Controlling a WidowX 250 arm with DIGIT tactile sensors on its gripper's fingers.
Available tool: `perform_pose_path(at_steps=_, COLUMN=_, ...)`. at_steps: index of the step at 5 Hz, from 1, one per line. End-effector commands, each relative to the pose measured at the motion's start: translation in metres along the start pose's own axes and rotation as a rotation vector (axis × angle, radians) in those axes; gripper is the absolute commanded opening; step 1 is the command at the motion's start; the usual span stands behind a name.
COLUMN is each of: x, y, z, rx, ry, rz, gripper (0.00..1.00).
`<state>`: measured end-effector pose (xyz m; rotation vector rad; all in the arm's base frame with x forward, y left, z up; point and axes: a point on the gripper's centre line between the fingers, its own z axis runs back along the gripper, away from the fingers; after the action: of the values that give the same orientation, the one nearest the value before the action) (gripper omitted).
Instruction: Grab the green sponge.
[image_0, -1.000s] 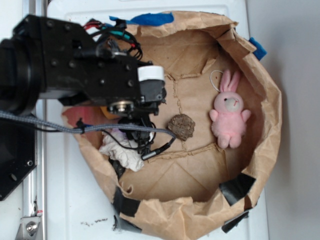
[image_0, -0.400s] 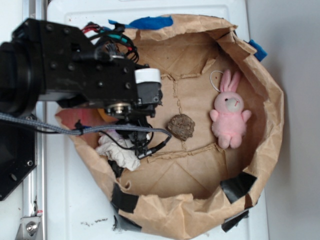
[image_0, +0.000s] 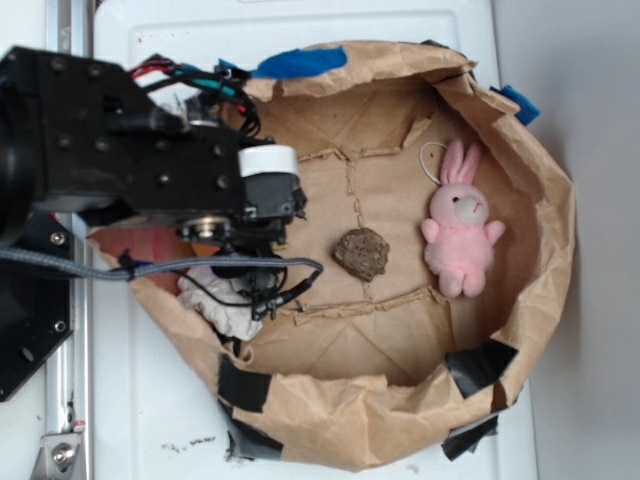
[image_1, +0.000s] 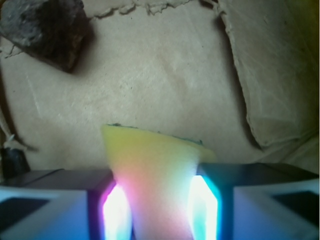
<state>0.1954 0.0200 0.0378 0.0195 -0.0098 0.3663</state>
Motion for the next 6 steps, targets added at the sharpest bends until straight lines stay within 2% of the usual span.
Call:
perform_pose_path(at_steps=1, x=-0.017, y=-0.006, z=0.001, rx=-0.001, ry=0.007, rz=-0.028, gripper=0.0)
perform_pose_path(at_steps=2, x=-0.017, y=-0.002, z=0.005, rx=-0.004, ry=0.005, rz=-0.01, gripper=0.0)
perform_pose_path(at_steps=4, x=0.034, y=0.024, z=0.052, rx=-0.017, ry=-0.08, rz=-0.025, gripper=0.0)
perform_pose_path(at_steps=5, x=0.049, y=0.026, z=0.07, rx=-0.026, ry=-0.086, rz=-0.039, gripper=0.0)
perform_pose_path(at_steps=6, x=0.051, y=0.024, z=0.084, rx=-0.014, ry=-0.097, rz=-0.074, gripper=0.0)
